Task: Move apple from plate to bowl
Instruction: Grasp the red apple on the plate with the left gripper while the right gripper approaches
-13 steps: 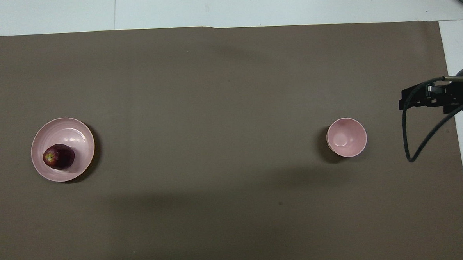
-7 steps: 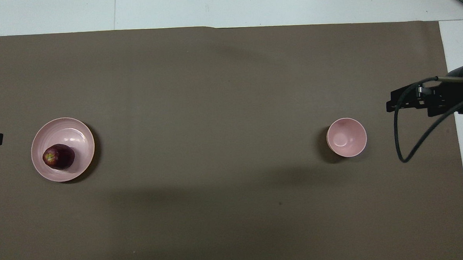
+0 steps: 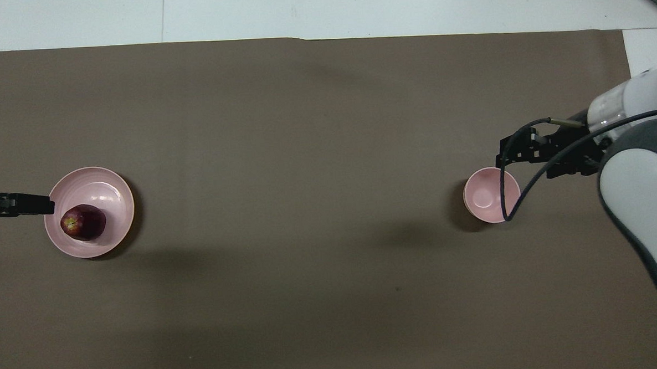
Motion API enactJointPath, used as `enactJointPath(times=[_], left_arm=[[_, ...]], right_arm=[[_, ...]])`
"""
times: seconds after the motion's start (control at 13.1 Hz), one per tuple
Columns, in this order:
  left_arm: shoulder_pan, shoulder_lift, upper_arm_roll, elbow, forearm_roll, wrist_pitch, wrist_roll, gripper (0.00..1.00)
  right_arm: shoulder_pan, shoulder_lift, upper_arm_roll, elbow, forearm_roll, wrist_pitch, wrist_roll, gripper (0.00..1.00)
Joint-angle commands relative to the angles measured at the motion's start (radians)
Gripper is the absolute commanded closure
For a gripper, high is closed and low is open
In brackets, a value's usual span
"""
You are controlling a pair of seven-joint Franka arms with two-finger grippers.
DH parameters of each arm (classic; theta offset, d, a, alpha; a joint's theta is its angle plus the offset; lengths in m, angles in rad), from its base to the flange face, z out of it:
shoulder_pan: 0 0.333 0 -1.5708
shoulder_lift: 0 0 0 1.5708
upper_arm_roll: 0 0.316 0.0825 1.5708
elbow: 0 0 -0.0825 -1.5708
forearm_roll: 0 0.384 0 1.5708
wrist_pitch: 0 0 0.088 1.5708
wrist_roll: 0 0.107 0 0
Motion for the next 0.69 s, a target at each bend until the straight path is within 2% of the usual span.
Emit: enactJointPath(times=[0.0,0.31,0.46,0.61], left_arm=[[0.057,0.002,-0.006,-0.075,-0.011,0.067,0.080,0.00],[0.064,0.062,-0.008,-0.176,-0.013,0.248,0.070,0.00],[0.059,0.100,-0.008,-0.204,-0.013,0.317,0.068,0.00],[0.057,0.126,-0.010,-0.256,-0.014,0.413,0.066,0.00]], right_arm=[[0.035,0.011,0.004,-0.068,0.038,0.080,0.093,0.00],[0.105,0.070,0.004,-0.076,0.066,0.120,0.236,0.00],[0.124,0.103,0.004,-0.079,0.125,0.137,0.291,0.00],[0.171,0.133,0.004,-0.077,0.151,0.195,0.379,0.00]])
